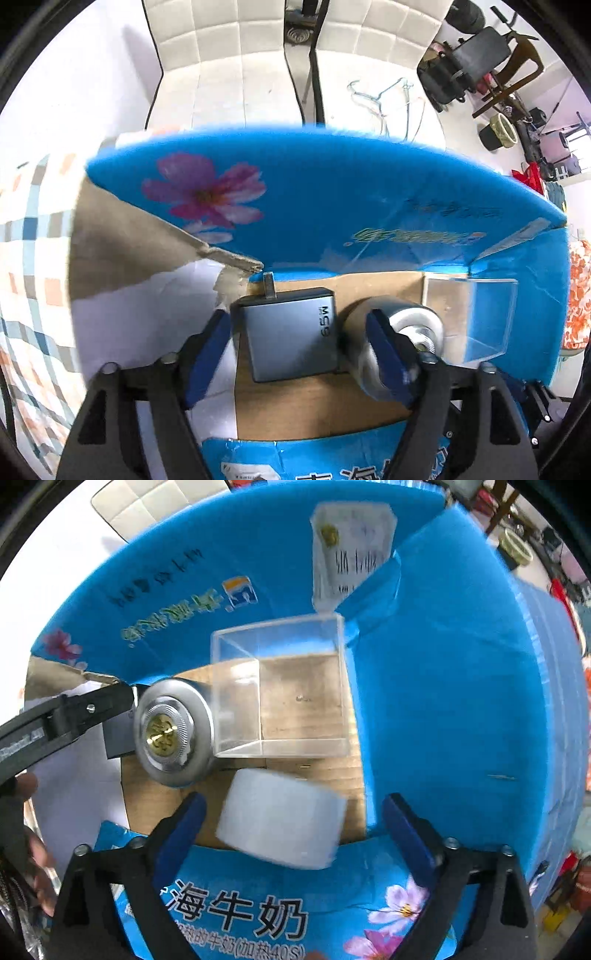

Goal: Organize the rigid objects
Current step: 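Carry the charger and cream jar into the blue box and release both, then lift both tools out of the blue box toward the remaining items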

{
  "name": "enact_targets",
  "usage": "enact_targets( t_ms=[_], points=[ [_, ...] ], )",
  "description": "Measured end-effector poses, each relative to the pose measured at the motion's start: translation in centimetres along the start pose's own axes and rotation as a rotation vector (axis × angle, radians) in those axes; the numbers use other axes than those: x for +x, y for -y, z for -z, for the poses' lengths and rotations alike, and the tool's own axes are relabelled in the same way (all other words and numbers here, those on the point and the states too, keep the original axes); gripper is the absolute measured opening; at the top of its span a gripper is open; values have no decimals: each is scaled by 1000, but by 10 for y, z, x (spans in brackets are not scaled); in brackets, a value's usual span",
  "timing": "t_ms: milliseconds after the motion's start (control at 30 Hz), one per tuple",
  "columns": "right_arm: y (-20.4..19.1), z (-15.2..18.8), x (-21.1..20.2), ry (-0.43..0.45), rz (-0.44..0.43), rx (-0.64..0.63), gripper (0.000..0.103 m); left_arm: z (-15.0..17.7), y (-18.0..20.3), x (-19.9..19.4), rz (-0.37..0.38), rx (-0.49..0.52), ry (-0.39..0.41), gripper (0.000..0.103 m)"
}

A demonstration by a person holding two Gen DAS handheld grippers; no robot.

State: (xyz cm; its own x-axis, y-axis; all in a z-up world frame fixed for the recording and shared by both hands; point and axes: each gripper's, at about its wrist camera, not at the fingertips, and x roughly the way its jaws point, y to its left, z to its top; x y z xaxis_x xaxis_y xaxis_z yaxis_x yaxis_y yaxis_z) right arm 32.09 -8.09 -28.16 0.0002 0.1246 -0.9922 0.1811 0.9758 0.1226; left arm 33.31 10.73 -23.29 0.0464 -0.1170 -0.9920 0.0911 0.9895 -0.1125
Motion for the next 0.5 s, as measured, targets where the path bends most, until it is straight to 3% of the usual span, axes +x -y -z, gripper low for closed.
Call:
enact_targets(
  t_ms=[100,500],
  points=[
    [0,10,-9,28,32,-27,103,9,2,-14,-20,19,25,103],
    [-3,56,-66,156,34,-102,103,54,-12,-64,-78,-13,138,103]
  ],
)
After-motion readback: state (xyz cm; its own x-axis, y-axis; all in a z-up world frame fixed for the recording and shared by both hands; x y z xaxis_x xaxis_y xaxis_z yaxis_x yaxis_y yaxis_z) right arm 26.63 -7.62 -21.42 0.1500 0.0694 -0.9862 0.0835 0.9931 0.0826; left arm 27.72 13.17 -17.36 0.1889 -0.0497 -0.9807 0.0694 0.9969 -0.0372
